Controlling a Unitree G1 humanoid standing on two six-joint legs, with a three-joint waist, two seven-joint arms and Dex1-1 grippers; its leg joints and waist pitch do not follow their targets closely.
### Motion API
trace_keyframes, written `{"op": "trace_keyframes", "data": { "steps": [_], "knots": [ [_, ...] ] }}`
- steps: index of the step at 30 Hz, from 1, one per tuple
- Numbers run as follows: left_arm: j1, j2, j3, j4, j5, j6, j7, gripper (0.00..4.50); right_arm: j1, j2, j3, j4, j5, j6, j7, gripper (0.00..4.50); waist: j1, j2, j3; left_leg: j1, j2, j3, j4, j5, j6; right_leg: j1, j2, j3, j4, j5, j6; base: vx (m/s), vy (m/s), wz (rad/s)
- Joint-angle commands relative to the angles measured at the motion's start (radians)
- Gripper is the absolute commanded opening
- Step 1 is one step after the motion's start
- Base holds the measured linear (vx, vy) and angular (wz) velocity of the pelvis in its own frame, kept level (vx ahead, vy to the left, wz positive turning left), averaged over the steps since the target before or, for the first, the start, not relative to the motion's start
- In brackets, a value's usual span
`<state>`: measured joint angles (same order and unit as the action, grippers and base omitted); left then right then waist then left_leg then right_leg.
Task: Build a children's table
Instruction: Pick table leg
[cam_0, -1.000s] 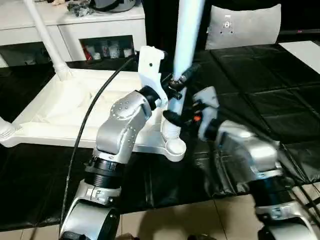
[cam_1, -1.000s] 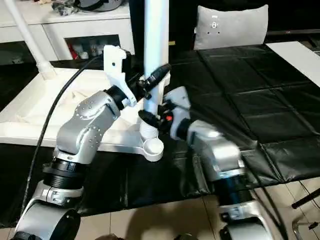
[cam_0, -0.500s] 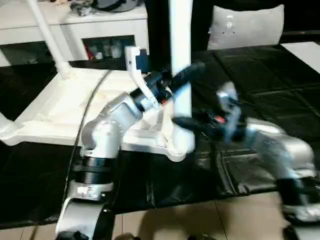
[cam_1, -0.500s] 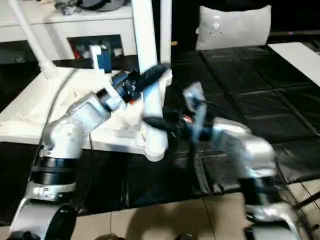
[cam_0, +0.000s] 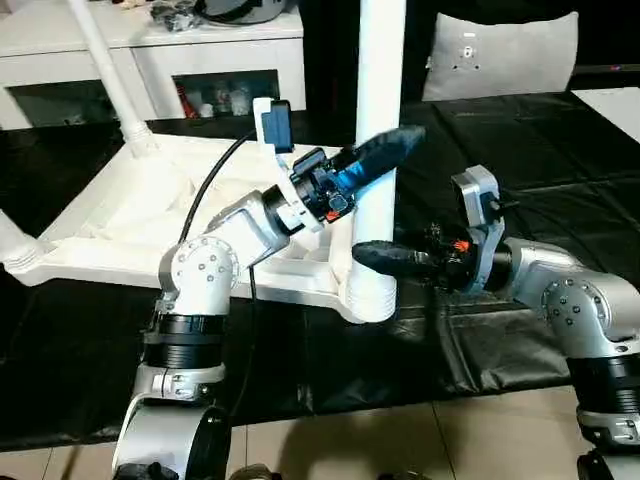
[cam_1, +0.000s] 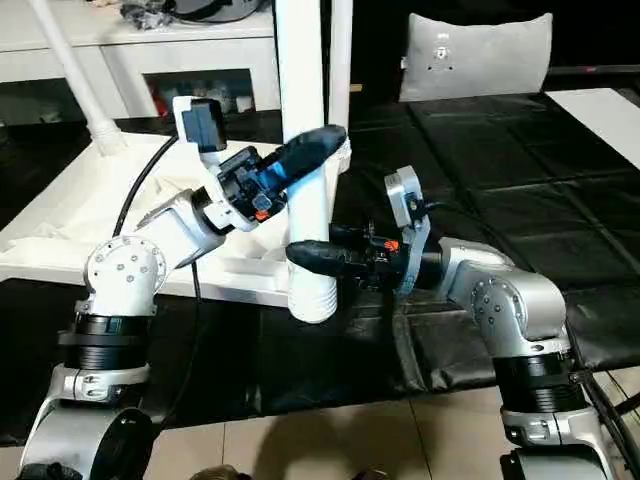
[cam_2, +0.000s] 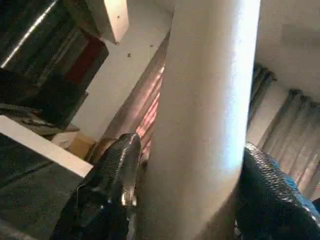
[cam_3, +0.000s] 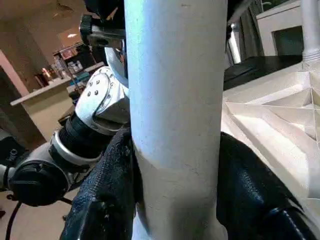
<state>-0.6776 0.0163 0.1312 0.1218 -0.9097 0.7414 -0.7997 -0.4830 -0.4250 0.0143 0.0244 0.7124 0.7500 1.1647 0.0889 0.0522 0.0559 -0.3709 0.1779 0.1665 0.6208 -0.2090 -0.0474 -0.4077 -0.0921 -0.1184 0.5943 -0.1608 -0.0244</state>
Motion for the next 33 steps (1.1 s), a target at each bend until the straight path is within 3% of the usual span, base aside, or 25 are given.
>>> {"op": "trace_keyframes", "data": {
  "steps": [1, 10, 15, 17, 18, 20, 23, 24, 26, 29, 33],
  "knots": [
    [0.007, 0.01, 0.023, -0.009, -0.002, 0.004, 0.011, 2.38, -0.003, -0.007, -0.013, -0.038, 0.024, 0.0, 0.023, 1.86, 0.002, -0.021, -0.078, -0.001, 0.041, -0.01, -0.064, -0.048, 0.085, 0.068, -0.057, 0.051, -0.075, -0.305, -0.136, 0.0, 0.0, 0.0],
    [0.011, 0.009, 0.025, 0.003, 0.0, -0.009, 0.033, 1.91, 0.002, -0.009, -0.008, -0.038, 0.024, -0.002, 0.017, 1.86, 0.002, -0.023, -0.079, -0.002, 0.04, -0.01, -0.064, -0.045, 0.081, 0.069, -0.056, 0.051, -0.076, -0.311, -0.124, 0.0, 0.0, 0.0],
    [0.01, 0.008, 0.03, 0.014, 0.02, -0.035, 0.054, 1.88, 0.004, -0.01, -0.001, -0.034, 0.003, -0.018, 0.008, 1.86, 0.002, -0.022, -0.078, -0.001, 0.04, -0.009, -0.064, -0.046, 0.081, 0.068, -0.056, 0.051, -0.077, -0.312, -0.126, 0.0, 0.0, 0.0],
    [0.009, 0.013, 0.02, 0.015, 0.069, -0.079, 0.078, 1.88, -0.007, -0.004, 0.009, 0.0, -0.048, -0.04, -0.047, 1.86, 0.002, -0.023, -0.078, -0.001, 0.04, -0.011, -0.065, -0.047, 0.079, 0.068, -0.056, 0.05, -0.078, -0.318, -0.12, 0.0, 0.0, 0.0],
    [0.009, 0.013, 0.02, 0.015, 0.069, -0.079, 0.078, 1.88, -0.007, -0.004, 0.009, 0.0, -0.048, -0.04, -0.047, 2.42, 0.0, -0.022, -0.077, -0.002, 0.04, -0.011, -0.066, -0.051, 0.074, 0.068, -0.057, 0.049, -0.08, -0.326, -0.114, 0.0, 0.0, 0.0],
    [0.01, 0.022, -0.009, 0.005, 0.155, -0.147, 0.12, 1.85, -0.033, 0.029, 0.002, 0.071, -0.13, -0.127, -0.15, 2.56, -0.002, -0.021, -0.079, -0.003, 0.041, -0.013, -0.065, -0.05, 0.063, 0.067, -0.057, 0.049, -0.078, -0.327, -0.102, 0.0, 0.0, 0.0],
    [0.007, 0.022, -0.02, -0.007, 0.206, -0.187, 0.166, 1.83, -0.036, 0.046, -0.017, 0.086, -0.123, -0.139, -0.171, 2.76, -0.008, -0.023, -0.078, 0.002, 0.038, -0.01, -0.065, -0.061, 0.054, 0.067, -0.058, 0.049, -0.082, -0.339, -0.095, 0.0, 0.0, 0.0],
    [0.007, 0.023, -0.024, -0.009, 0.217, -0.196, 0.173, 1.82, -0.036, 0.046, -0.018, 0.085, -0.12, -0.137, -0.169, 2.98, -0.005, -0.024, -0.079, -0.001, 0.038, -0.01, -0.065, -0.055, 0.06, 0.069, -0.056, 0.05, -0.078, -0.326, -0.098, 0.0, 0.0, 0.0],
    [0.006, 0.027, -0.033, -0.01, 0.24, -0.207, 0.186, 1.82, -0.035, 0.047, -0.02, 0.084, -0.121, -0.142, -0.17, 3.02, -0.002, -0.021, -0.081, 0.001, 0.042, -0.011, -0.064, -0.039, 0.074, 0.066, -0.056, 0.052, -0.072, -0.283, -0.112, 0.0, 0.0, 0.0],
    [0.01, 0.034, -0.091, -0.031, 0.356, -0.262, 0.255, 1.82, -0.029, 0.045, -0.027, 0.081, -0.117, -0.13, -0.182, 3.33, -0.003, -0.021, -0.082, 0.0, 0.045, -0.013, -0.064, -0.029, 0.087, 0.067, -0.055, 0.052, -0.067, -0.247, -0.124, 0.0, 0.0, 0.0],
    [0.02, 0.021, -0.131, -0.054, 0.419, -0.293, 0.303, 1.82, -0.032, 0.046, -0.031, 0.101, -0.131, -0.139, -0.204, 3.49, -0.002, -0.023, -0.082, -0.002, 0.044, -0.012, -0.064, -0.032, 0.085, 0.069, -0.059, 0.053, -0.069, -0.261, -0.132, 0.0, 0.0, 0.0]
  ]
}}
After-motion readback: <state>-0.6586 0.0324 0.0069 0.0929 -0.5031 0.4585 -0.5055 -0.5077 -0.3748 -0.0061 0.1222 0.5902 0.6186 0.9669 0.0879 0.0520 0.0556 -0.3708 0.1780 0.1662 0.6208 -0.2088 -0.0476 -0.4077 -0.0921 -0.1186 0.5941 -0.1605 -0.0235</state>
